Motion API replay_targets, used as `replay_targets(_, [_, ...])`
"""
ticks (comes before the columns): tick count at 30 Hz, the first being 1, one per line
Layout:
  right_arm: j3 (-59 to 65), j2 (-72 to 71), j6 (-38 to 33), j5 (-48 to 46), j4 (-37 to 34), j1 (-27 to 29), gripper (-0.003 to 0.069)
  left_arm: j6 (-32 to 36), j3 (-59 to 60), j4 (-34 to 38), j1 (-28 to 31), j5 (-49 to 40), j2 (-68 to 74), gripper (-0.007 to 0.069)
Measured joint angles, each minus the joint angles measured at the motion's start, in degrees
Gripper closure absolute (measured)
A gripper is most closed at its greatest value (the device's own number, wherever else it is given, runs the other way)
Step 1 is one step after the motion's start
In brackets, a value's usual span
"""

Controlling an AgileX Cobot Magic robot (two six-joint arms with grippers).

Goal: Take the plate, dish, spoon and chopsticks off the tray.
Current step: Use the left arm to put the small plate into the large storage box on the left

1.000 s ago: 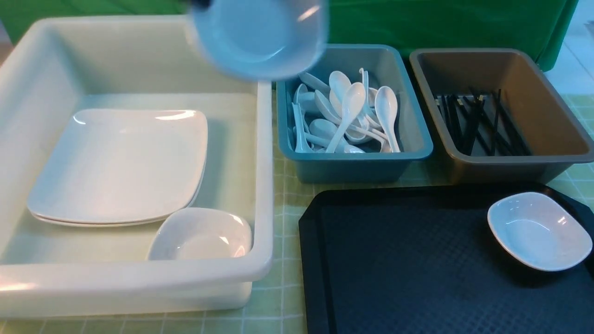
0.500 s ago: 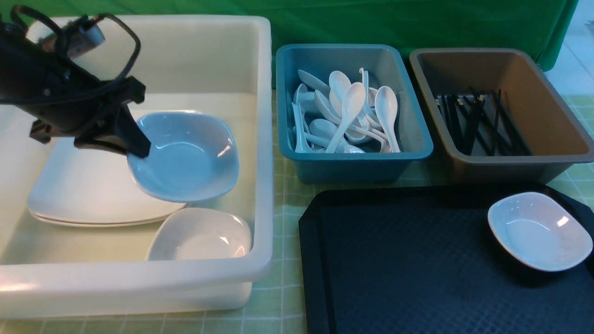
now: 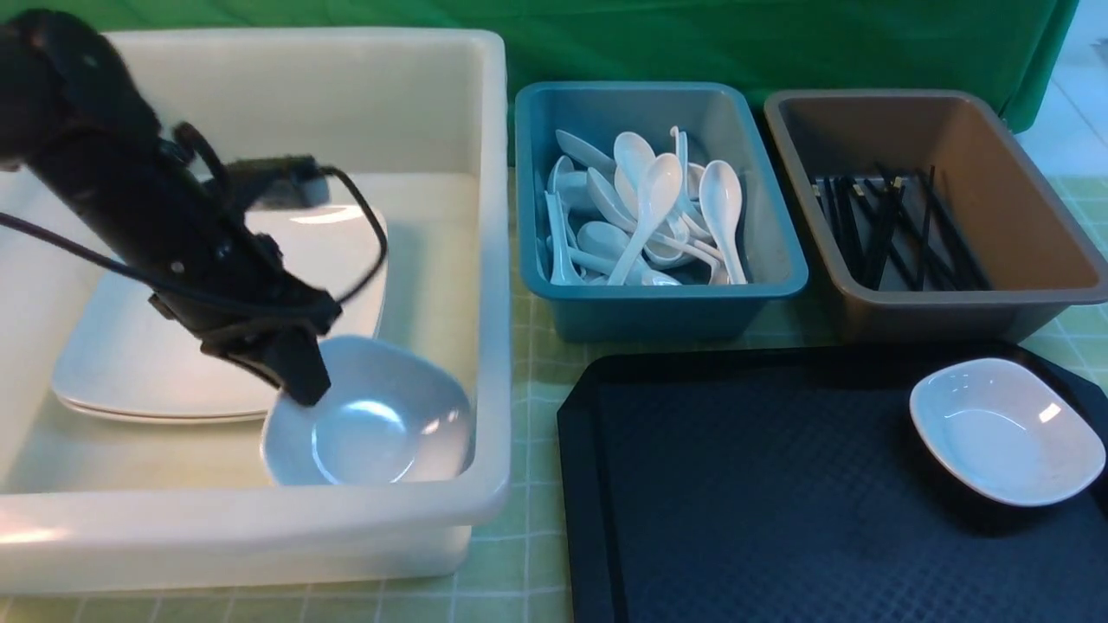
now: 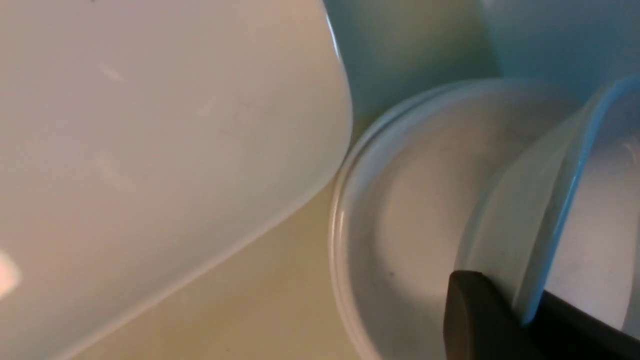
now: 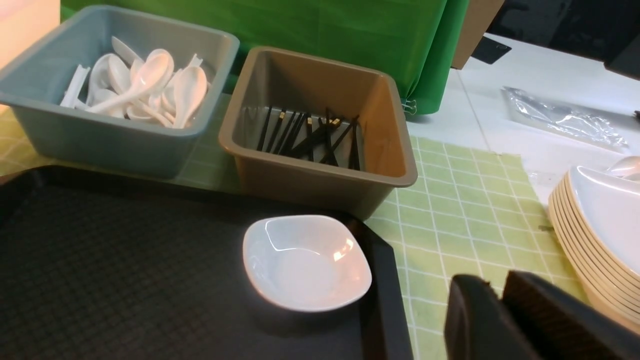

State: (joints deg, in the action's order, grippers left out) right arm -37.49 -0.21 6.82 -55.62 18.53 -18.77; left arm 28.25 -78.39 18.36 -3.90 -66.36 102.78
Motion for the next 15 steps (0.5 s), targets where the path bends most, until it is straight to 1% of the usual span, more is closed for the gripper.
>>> replay_targets(3, [0.0,0.0,0.0,0.0,0.0,0.0,0.0571,0.2,0.5,-2.6,-0.7,2.0,0.0,0.0616])
replay_targets(4, [0.0,0.0,0.0,0.0,0.0,0.0,0.0571,0.2,0.6,-2.7,-0.7,2.2,0.0,0.0616])
replay_targets(7, [0.0,0.0,0.0,0.0,0.0,0.0,0.0566,0.4,2.4,-3.1,-0.7,6.6,0.0,0.0615])
replay_targets(10, [0.0,0.0,0.0,0.0,0.0,0.0,0.0559,0.5,3.1,-2.6,-0.7,7.8,0.0,0.0605])
replay_targets(14, [0.0,0.0,0.0,0.0,0.0,0.0,0.0553,0.3,3.3,-1.5,-0.7,8.6,0.0,0.0547])
replay_targets(15, [0.0,0.0,0.0,0.0,0.0,0.0,0.0552,-0.2,3.3,-1.8,-0.7,8.8,0.0,0.0498])
